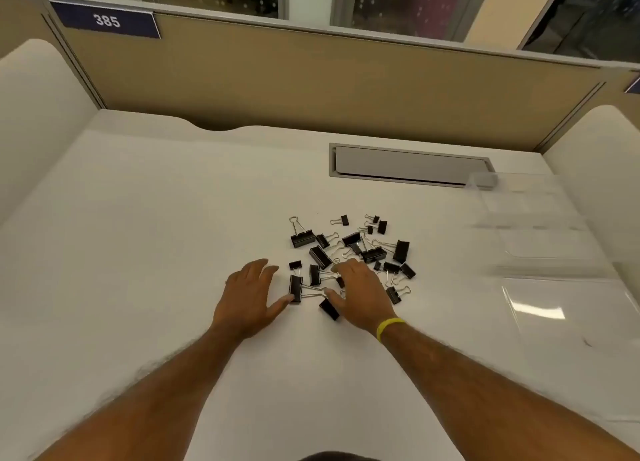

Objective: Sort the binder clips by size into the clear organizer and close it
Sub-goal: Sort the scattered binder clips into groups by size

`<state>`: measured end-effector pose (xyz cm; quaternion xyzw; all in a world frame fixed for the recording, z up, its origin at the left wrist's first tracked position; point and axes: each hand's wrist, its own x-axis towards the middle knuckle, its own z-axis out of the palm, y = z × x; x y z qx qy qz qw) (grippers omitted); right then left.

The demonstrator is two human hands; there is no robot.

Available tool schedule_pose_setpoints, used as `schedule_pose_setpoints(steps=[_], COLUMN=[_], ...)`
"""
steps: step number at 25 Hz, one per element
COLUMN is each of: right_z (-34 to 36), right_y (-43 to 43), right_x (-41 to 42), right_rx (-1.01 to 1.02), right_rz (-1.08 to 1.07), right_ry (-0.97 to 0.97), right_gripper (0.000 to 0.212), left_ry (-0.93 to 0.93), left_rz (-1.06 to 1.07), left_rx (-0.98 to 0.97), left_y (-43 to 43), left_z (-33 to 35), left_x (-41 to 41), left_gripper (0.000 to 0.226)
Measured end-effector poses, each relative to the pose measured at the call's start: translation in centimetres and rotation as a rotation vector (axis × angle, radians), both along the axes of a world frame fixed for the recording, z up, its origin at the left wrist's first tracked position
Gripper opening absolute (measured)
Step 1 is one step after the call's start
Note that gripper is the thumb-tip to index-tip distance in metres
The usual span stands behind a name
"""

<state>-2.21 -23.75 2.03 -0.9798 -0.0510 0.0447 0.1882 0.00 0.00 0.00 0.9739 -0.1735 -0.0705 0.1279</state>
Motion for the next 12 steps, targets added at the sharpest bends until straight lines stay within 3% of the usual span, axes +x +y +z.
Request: schedule_pose_setpoints(steps=[3,8,12], right_z=[0.2,0.4,-0.1], right_y=[1.2,3.0,4.0], right_x=[2.9,6.5,8.1], right_rx=[0.002,-0.012,-0.149], right_rz=[-0.015,-0.112,-0.111], right_ry=[-0.022,0.121,0.153], right_gripper=[0.042,0.041,0.043], left_ry=[-0.032,-0.092,-0.097], left_rz=[0.026,0.012,0.024], left_rx=[-0.049,-0.140,-0.181], left_y=[0.4,0.2,-0.5], left_z=[0.2,0.3,0.3], left_x=[2.5,5.2,5.9], left_gripper=[0.076,0.047,0.043])
